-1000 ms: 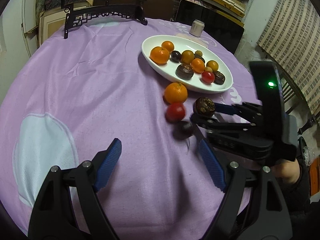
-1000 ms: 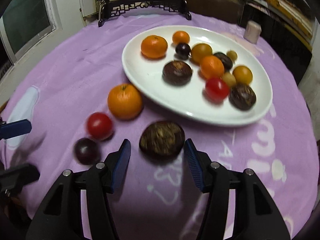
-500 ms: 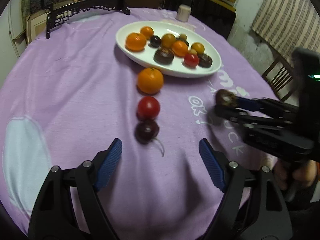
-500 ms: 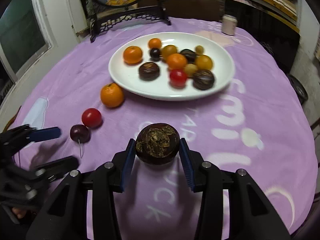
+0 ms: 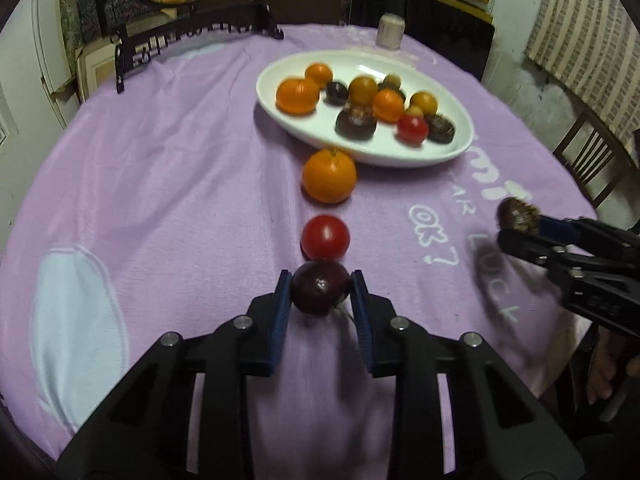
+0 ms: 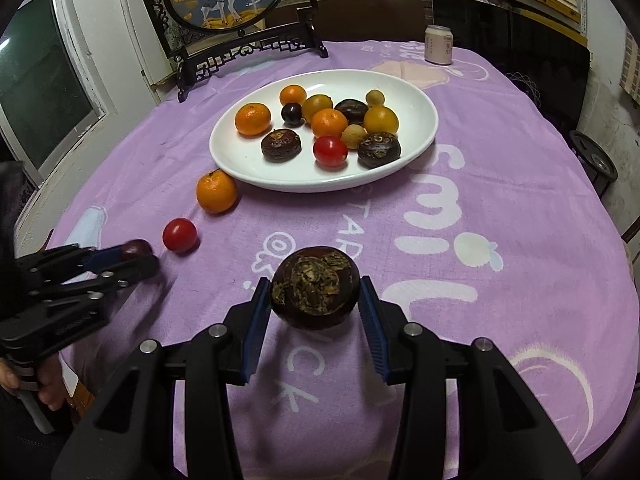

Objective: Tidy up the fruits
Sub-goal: 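Grasp a large dark brown fruit with the right tool while the left tool grasps a dark purple plum, then lower both held fruits onto the white plate and open both tools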

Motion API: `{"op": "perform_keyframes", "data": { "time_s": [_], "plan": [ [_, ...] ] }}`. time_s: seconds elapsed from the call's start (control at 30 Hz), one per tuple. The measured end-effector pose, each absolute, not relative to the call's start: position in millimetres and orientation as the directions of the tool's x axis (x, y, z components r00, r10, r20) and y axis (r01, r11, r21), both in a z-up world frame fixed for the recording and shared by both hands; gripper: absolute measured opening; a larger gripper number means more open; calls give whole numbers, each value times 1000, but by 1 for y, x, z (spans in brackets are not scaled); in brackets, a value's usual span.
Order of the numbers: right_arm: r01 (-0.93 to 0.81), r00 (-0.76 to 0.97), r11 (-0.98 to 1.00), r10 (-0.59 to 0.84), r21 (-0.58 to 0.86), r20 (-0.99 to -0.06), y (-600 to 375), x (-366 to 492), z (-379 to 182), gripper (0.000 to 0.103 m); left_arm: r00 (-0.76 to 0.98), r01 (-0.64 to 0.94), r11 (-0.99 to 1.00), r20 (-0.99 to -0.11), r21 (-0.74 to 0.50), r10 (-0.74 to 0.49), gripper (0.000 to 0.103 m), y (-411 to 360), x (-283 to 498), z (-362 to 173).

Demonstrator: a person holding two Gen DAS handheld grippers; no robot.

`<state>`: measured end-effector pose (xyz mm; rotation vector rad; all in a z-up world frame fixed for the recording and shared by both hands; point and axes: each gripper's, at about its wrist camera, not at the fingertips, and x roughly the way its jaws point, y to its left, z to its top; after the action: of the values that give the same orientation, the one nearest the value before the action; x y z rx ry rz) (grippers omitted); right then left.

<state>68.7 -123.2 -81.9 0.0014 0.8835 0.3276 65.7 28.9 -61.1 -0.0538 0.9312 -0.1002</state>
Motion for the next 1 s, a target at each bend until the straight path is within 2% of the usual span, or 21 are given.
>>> {"op": "perform_keyframes", "data": {
  "time_s": [0.3,0.43,0.53,0.73,1.0],
  "plan": [
    [-274,602,952,280,137,-748,-126,80,-71,44,636,116,990,-759,-80,-136,30,23,84,-26],
    [-274,618,952,282,134,-734,-127,106,-56,44,661,74,995,-744,-63,-97,30,24,134,-9],
    [-281,626,949,293,141,-723,-123,137,-44,44,644,66,993,-756,-97,-117,30,21,182,-4],
    [-260,629,961,241,93,-739,-111,206,-48,44,605,9,992,-789,-123,-103,30,14,261,-17],
    [-265,600,958,250,105,-760,-106,234,-64,44,565,24,986,-812,-166,-150,30,17,282,-40]
  ]
}}
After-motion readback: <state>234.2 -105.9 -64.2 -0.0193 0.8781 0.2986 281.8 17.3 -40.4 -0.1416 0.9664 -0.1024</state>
